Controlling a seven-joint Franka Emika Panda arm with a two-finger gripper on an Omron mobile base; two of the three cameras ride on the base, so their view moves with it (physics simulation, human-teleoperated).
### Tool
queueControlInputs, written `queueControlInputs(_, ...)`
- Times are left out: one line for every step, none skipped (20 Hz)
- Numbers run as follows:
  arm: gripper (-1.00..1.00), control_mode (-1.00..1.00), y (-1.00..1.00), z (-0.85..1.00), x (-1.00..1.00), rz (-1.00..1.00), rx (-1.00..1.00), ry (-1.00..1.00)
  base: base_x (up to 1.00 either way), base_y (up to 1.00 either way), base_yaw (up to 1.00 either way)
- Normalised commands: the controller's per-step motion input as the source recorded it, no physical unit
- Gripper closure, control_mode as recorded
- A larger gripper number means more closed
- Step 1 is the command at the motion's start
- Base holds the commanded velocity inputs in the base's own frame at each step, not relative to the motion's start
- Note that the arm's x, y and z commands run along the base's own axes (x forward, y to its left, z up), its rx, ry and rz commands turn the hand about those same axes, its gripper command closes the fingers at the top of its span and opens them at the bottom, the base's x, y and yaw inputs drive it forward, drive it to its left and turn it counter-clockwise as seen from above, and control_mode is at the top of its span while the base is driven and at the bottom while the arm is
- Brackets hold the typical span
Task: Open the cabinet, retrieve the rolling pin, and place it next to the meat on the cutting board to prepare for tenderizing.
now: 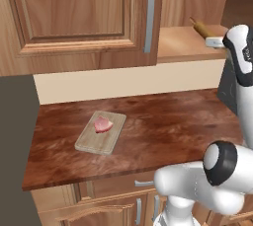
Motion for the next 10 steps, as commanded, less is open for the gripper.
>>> queueControlInputs(1.00, -1.00, 0.00, 0.16, -1.00, -0.03, 0.02, -0.06, 0.00, 0.00, 0.00)
queueControlInputs(1.00, -1.00, 0.00, 0.12, -1.00, -0.03, 0.03, -0.05, 0.00, 0.00, 0.00)
queueControlInputs(1.00, -1.00, 0.00, 0.09, -1.00, -0.03, 0.02, -0.06, 0.00, 0.00, 0.00)
queueControlInputs(1.00, -1.00, 0.02, 0.05, -1.00, -0.03, 0.02, -0.06, 0.00, 0.00, 0.00)
queueControlInputs(1.00, -1.00, 0.02, 0.02, -1.00, -0.02, 0.02, -0.05, 0.00, 0.00, 0.00)
queueControlInputs(1.00, -1.00, 0.03, 0.00, -1.00, -0.02, 0.01, -0.05, 0.00, 0.00, 0.00)
queueControlInputs(1.00, -1.00, 0.09, 0.00, -1.00, -0.01, 0.00, -0.05, 0.00, 0.00, 0.00)
queueControlInputs(1.00, -1.00, 0.11, 0.00, -1.00, -0.01, 0.00, -0.05, 0.00, 0.00, 0.00)
queueControlInputs(1.00, -1.00, 0.13, 0.00, -1.00, 0.00, 0.00, -0.04, 0.00, 0.00, 0.00)
queueControlInputs(1.00, -1.00, 0.16, 0.00, -1.00, 0.00, 0.00, -0.03, 0.00, 0.00, 0.00)
